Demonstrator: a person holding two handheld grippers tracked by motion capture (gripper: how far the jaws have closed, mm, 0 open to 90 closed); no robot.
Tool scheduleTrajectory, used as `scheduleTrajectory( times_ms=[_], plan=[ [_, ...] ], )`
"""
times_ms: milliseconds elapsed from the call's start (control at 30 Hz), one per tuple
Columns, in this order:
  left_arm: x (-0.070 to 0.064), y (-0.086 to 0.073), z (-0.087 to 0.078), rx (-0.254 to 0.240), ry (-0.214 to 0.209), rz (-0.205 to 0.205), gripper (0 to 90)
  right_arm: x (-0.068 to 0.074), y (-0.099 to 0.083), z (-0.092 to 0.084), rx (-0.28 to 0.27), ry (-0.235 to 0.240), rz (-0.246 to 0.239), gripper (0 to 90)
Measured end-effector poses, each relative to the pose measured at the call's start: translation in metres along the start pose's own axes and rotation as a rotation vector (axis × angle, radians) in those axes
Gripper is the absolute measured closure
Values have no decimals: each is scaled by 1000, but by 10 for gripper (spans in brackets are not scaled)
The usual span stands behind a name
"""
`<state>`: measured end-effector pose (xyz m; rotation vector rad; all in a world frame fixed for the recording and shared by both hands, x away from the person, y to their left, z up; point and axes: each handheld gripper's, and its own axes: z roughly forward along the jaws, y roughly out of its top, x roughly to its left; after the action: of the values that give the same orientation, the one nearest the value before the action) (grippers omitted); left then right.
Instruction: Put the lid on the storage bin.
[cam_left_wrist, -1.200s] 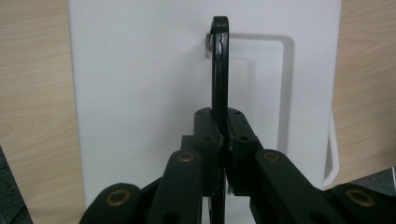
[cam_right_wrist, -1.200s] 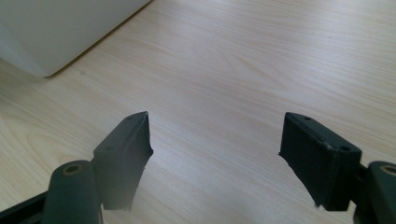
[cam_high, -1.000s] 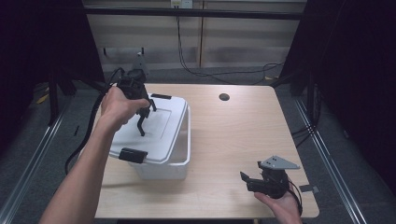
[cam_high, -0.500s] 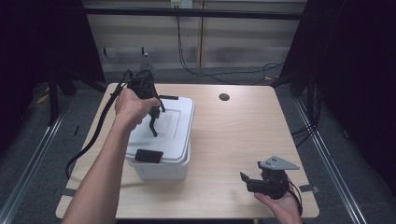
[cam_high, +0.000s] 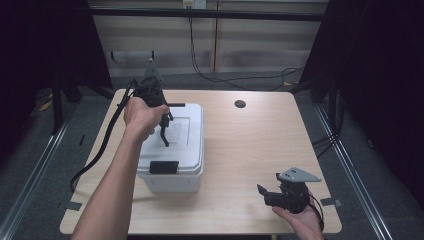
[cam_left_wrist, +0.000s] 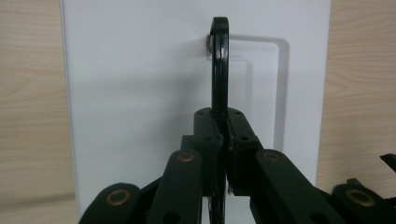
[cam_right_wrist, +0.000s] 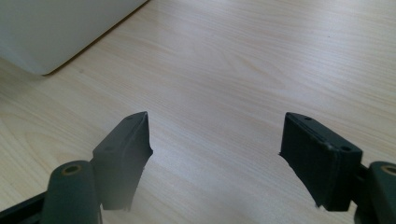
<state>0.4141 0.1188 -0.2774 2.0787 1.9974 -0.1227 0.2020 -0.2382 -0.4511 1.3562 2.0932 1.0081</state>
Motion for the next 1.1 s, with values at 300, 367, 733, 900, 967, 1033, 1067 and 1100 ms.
scheduleTrajectory(
  times_ms=[300,367,733,900,967,1033,1067,1100],
  plan=[
    [-3,0,7,8,15,-8,848,0,1,1,4,5,-1,236],
    [-4,-1,6,8,18,-7,847,0,0,1,3,8,-6,236],
    [-7,-1,12,12,14,6,847,0,1,2,6,11,-11,237],
    [-6,-2,15,20,7,15,845,0,1,2,6,11,-12,237],
    [-6,-3,15,20,10,13,844,0,1,2,10,10,-10,237],
    [-5,-3,15,30,5,16,844,0,1,2,8,11,-14,237],
    [-6,-3,15,26,3,13,842,0,1,2,9,11,-14,237],
    [-6,-3,16,20,4,9,841,0,1,2,10,9,-11,237]
  ],
)
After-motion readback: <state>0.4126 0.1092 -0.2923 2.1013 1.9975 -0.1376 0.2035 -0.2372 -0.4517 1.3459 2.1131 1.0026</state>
